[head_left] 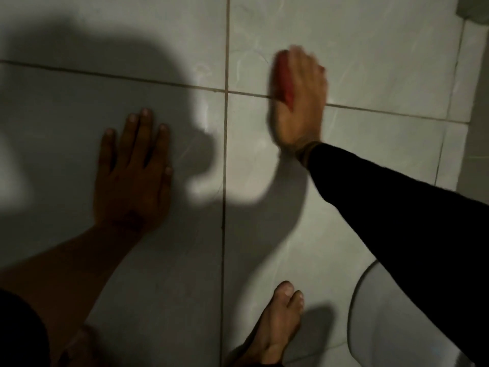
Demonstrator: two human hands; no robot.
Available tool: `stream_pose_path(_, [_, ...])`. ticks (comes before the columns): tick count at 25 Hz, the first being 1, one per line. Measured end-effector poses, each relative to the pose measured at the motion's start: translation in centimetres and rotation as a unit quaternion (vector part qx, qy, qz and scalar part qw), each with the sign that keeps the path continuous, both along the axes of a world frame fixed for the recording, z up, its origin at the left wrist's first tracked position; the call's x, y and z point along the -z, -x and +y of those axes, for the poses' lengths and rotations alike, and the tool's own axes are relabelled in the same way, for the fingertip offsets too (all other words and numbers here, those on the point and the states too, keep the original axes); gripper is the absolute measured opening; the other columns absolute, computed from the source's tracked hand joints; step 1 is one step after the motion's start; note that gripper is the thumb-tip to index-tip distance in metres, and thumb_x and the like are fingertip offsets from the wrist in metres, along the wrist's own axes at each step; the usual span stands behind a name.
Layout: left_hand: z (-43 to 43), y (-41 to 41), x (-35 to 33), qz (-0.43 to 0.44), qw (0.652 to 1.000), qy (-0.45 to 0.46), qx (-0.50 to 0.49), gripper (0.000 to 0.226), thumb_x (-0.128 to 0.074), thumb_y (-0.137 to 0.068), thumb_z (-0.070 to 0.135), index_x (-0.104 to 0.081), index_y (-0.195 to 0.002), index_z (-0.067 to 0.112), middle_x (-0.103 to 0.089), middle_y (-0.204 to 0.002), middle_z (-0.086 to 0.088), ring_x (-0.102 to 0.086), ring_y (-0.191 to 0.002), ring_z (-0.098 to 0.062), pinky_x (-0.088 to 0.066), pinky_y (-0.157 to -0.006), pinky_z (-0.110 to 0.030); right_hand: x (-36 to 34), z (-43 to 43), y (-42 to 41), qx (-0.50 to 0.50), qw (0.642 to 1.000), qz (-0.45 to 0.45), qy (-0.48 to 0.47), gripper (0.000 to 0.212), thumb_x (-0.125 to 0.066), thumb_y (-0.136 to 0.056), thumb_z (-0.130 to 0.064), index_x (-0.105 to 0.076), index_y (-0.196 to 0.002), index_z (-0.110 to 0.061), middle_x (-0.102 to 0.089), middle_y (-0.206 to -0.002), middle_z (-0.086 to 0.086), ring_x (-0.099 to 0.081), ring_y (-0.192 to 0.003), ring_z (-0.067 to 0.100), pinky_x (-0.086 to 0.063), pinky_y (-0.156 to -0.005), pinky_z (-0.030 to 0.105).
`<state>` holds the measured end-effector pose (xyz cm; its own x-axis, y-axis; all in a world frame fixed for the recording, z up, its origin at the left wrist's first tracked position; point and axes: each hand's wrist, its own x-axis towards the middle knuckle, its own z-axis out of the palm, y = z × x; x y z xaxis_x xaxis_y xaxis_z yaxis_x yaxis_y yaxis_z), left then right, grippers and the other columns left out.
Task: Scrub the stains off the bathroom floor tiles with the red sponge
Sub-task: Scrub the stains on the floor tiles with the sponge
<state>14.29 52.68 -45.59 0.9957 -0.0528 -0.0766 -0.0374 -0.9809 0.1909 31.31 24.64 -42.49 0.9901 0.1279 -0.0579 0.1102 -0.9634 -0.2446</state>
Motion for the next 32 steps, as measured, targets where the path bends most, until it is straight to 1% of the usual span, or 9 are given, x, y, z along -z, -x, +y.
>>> stream_pose_path(6, [-0.1,-0.1,-0.6,-0.006,1.0,0.001,0.004,0.07,-0.032,-0.108,0.036,-0.025,-0.173,0.01,-0.015,-0.182,-0.02,-0.016,-0.168,-0.04,-0.007,-0.135,-0.058,-0.4,-0.5,5.3,0.417,0.909,0.0,-0.009,0.087,-0.038,-0.088,-0.041,-0.026,-0.17,-0.014,-0.031,-0.177,0.011,-0.023,-0.166,0.034,-0.009,-0.136,0.048])
stream_pose_path(9, [-0.1,-0.1,-0.4,-0.001,1.0,-0.005,0.006,0.07,-0.029,-0.108,0.038,-0.023,-0.173,0.011,-0.014,-0.182,-0.02,-0.016,-0.169,-0.04,-0.005,-0.135,-0.057,1.2,7.5,7.8,0.08,0.996,-0.016,-0.028,0.08,-0.048,-0.09,-0.036,-0.037,-0.165,-0.011,-0.035,-0.174,0.016,-0.026,-0.164,0.039,0.003,-0.138,0.045])
stream_pose_path(12, [0.1,0.1,-0.4,0.0,1.0,0.002,0.004,0.07,-0.031,-0.108,0.037,-0.025,-0.172,0.011,-0.016,-0.182,-0.021,-0.017,-0.168,-0.041,-0.008,-0.134,-0.059,0.7,6.1,16.1,-0.287,0.957,0.041,-0.014,0.059,-0.049,-0.107,-0.039,-0.044,-0.161,-0.016,-0.044,-0.167,0.014,-0.034,-0.159,0.041,0.001,-0.136,0.052])
stream_pose_path(15, [0.1,0.1,-0.2,-0.009,1.0,-0.008,0.009,0.071,-0.029,-0.109,0.04,-0.02,-0.174,0.014,-0.012,-0.182,-0.018,-0.014,-0.169,-0.04,-0.004,-0.135,-0.056,-0.3,-2.4,16.6,-0.362,0.924,0.105,0.066,0.051,-0.043,-0.11,-0.04,-0.041,-0.158,-0.021,-0.044,-0.163,0.011,-0.039,-0.152,0.04,-0.027,-0.126,0.071])
stream_pose_path(18, [0.1,0.2,0.0,-0.011,1.0,0.0,0.01,0.071,-0.026,-0.11,0.041,-0.017,-0.174,0.015,-0.009,-0.183,-0.016,-0.01,-0.17,-0.038,-0.002,-0.136,-0.055,-0.7,-8.0,14.3,-0.032,0.996,0.056,0.053,0.066,-0.045,-0.099,-0.03,-0.045,-0.158,-0.001,-0.046,-0.164,0.026,-0.041,-0.153,0.045,-0.027,-0.126,0.068])
stream_pose_path(22, [0.3,0.2,0.3,-0.009,1.0,-0.006,0.008,0.072,-0.026,-0.108,0.043,-0.017,-0.175,0.016,-0.007,-0.184,-0.015,-0.009,-0.17,-0.037,-0.002,-0.136,-0.056,0.2,1.4,15.7,0.467,0.883,-0.028,-0.042,0.068,-0.057,-0.103,-0.025,-0.037,-0.164,-0.004,-0.038,-0.172,0.019,-0.031,-0.163,0.042,-0.018,-0.136,0.056])
stream_pose_path(25, [0.2,0.1,0.5,-0.01,1.0,-0.003,0.006,0.073,-0.026,-0.108,0.043,-0.017,-0.175,0.017,-0.006,-0.184,-0.015,-0.009,-0.171,-0.036,-0.001,-0.135,-0.055,0.1,9.0,21.3,0.091,0.995,0.02,0.022,0.072,-0.051,-0.102,-0.035,-0.032,-0.167,-0.01,-0.035,-0.173,0.02,-0.023,-0.166,0.041,-0.014,-0.136,0.06])
stream_pose_path(28, [0.3,0.1,0.3,0.001,1.0,-0.005,0.007,0.073,-0.024,-0.107,0.043,-0.017,-0.174,0.017,-0.006,-0.184,-0.015,-0.01,-0.17,-0.037,-0.001,-0.135,-0.055,-0.7,2.9,26.8,-0.259,0.958,0.123,0.025,0.09,-0.063,-0.094,-0.042,-0.019,-0.171,-0.025,-0.022,-0.174,0.006,-0.008,-0.169,0.032,-0.003,-0.137,0.057])
stream_pose_path(32, [0.2,0.1,0.1,0.007,1.0,0.0,0.001,0.072,-0.025,-0.107,0.042,-0.018,-0.174,0.016,-0.008,-0.183,-0.017,-0.011,-0.17,-0.039,-0.003,-0.135,-0.057,-1.2,-8.9,21.5,-0.069,0.989,0.119,0.061,0.046,-0.05,-0.097,-0.028,-0.058,-0.134,-0.001,-0.054,-0.135,0.021,-0.054,-0.122,0.043,-0.04,-0.106,0.067])
